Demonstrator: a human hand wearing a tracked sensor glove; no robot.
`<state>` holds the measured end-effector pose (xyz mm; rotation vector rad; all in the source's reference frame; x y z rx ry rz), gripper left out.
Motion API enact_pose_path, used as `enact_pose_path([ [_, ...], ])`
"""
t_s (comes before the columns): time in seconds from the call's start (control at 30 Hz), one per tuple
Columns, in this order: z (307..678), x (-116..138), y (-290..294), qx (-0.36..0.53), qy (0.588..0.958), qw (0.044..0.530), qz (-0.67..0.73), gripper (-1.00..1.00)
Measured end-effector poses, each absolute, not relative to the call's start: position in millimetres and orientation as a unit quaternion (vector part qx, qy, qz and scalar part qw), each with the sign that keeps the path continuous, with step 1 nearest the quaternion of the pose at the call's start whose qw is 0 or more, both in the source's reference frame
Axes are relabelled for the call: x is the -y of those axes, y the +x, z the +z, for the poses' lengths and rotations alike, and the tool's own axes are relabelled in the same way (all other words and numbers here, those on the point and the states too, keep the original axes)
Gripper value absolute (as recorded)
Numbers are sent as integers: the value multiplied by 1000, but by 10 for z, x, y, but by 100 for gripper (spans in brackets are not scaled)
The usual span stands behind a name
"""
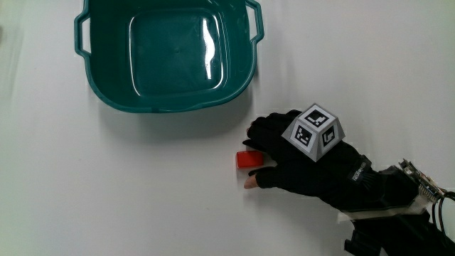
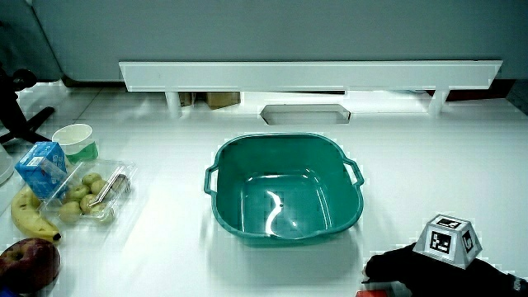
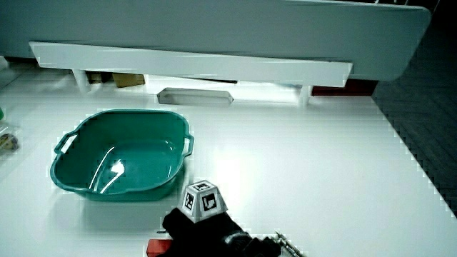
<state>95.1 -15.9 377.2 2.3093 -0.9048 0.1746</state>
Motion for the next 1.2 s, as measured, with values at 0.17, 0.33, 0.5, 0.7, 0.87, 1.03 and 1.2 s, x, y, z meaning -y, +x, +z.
enact_pose_path([
  [0.17, 3788, 159, 928, 344, 880, 322, 64, -82],
  [0.33, 3800, 158, 908, 348, 877, 325, 59, -95],
  [0.5, 3777, 151, 889, 356, 875, 323, 56, -100],
  [0.7, 3683, 143, 913, 362, 874, 318, 53, -100],
  [0.87, 3521, 155, 942, 369, 878, 300, 51, -100],
  [1.03, 3293, 194, 985, 378, 880, 279, 72, -100],
  [1.2, 3018, 276, 1002, 384, 883, 253, 96, -100],
])
